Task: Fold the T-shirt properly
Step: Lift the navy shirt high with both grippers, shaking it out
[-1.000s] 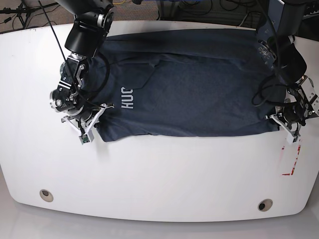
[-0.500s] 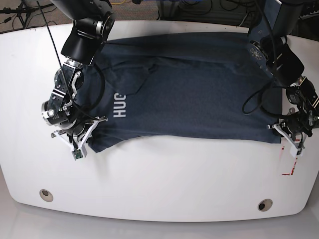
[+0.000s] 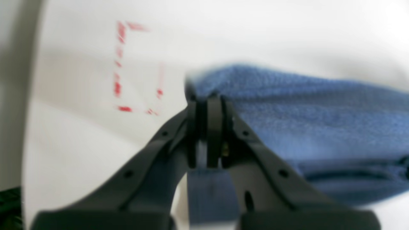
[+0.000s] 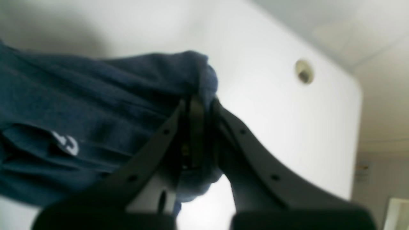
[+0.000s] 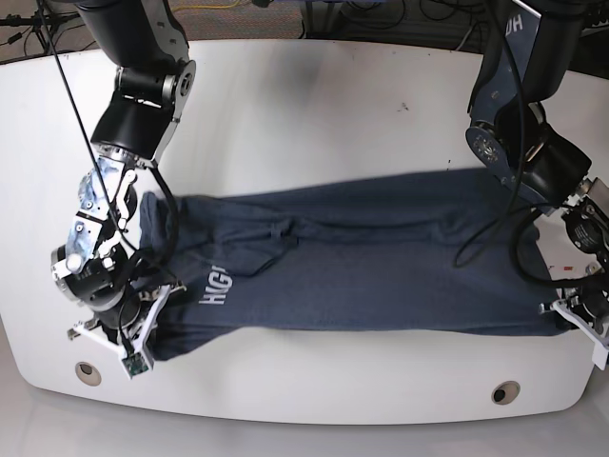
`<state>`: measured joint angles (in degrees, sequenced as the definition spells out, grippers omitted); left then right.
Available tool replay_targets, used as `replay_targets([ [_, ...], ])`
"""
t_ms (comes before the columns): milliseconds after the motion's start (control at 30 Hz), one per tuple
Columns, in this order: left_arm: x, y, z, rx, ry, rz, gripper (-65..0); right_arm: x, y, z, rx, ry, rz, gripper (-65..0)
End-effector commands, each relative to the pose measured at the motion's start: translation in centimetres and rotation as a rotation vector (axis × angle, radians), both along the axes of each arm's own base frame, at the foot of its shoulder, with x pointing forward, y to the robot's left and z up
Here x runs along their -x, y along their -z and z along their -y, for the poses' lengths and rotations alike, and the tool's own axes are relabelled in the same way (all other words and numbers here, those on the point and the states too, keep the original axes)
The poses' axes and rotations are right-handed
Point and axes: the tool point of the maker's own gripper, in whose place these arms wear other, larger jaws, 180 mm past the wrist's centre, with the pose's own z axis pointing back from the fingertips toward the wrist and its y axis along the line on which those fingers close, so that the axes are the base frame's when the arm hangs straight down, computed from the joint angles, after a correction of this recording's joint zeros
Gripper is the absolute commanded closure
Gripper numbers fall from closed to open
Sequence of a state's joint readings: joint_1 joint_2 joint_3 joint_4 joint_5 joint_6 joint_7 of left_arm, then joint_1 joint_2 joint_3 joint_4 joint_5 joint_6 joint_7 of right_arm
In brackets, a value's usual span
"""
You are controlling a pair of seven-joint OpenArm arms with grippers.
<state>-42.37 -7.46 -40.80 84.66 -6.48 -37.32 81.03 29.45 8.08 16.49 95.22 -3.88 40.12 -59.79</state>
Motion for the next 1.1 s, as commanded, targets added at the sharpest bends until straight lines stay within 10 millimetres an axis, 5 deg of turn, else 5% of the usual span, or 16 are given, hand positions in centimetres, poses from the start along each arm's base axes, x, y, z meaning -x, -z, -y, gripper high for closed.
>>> replay_targets([
  [0,-1.6,-6.4,-0.3,-0.015,-0.023,0.169,-1.5,-1.8,-6.1,1.5,0.054,0.015,0.135,0.0],
  [500,-2.8,-23.0,-1.4,0.05,-0.098,0.529,-2.1,-3.5,-23.7,3.9,0.214,0.071,0.401,0.0],
  [633,-2.3,-25.5,-1.8,0.061,-0.112,0.584,-2.1,-3.3,-26.9,3.8,0.23,0.084,0.452,0.0],
  [833,-1.6,-28.2,-2.5,0.055,-0.123,0.641,-2.1,-3.1,-28.6,4.0,0.295,0.085,0.462,0.0],
  [1067,-1.6,-26.9,-2.7,0.045,-0.128,0.615,-2.1,-3.2,-26.5,4.1,0.308,0.083,0.416,0.0],
])
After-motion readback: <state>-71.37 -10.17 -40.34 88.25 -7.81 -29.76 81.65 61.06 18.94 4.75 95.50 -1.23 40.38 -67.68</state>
